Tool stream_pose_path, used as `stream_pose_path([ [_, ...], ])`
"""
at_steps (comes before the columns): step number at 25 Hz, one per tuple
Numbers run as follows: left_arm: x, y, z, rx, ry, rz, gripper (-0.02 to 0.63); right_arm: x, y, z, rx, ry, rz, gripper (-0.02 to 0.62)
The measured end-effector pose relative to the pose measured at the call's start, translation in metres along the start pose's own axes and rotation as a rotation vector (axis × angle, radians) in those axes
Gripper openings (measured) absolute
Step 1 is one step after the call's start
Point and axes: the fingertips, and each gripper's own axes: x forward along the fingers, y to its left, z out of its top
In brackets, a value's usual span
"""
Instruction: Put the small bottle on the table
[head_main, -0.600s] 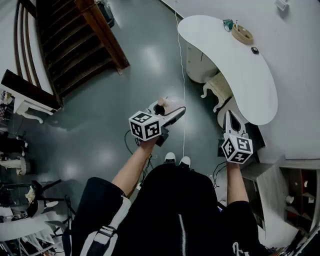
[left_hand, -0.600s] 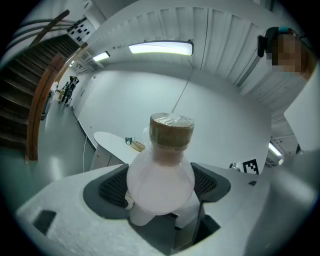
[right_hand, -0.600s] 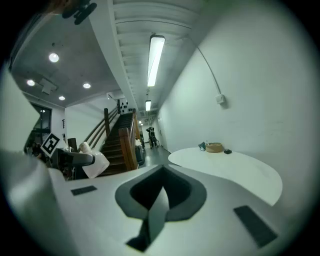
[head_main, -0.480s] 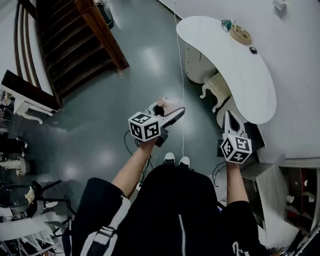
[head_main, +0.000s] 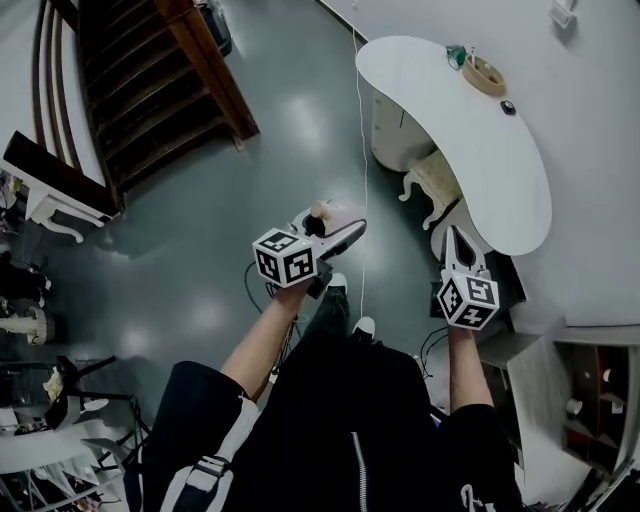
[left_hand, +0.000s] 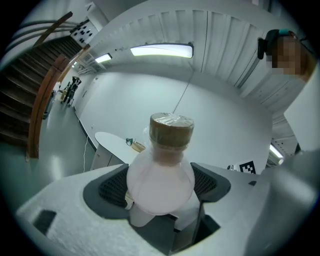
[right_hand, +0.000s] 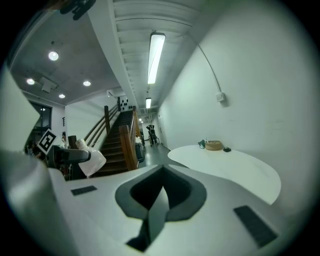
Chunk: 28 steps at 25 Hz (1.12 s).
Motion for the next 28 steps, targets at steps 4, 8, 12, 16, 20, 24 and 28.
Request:
stream_pose_path([
  [4,0.012,0.022,0.012,-0.002,0.004,-0.014,0.387,0.027,0.000,-0.002,0.009,0.018,-0.015,0.002],
  [8,0.032,0.056,0.031,0.009,0.021,-0.040,0.387,0.070,0.006,0.005,0.012,0.025,-0.027,0.002],
  [12,0.060,0.102,0.059,0.026,0.039,-0.066,0.387,0.130,0.010,0.020,0.004,0.029,-0.043,0.002],
  [16,0.080,0.148,0.091,0.051,0.053,-0.097,0.387,0.184,0.020,0.042,-0.008,0.011,-0.066,0.002],
  [20,0.100,0.186,0.118,0.059,0.069,-0.121,0.387,0.223,0.028,0.055,-0.002,0.003,-0.091,0.002],
  [24,0.116,0.213,0.134,0.049,0.087,-0.143,0.387,0.250,0.027,0.056,0.003,0.028,-0.121,0.002],
  [28,0.137,0.234,0.143,0.037,0.100,-0.151,0.387,0.273,0.017,0.059,0.004,0.045,-0.140,0.002],
])
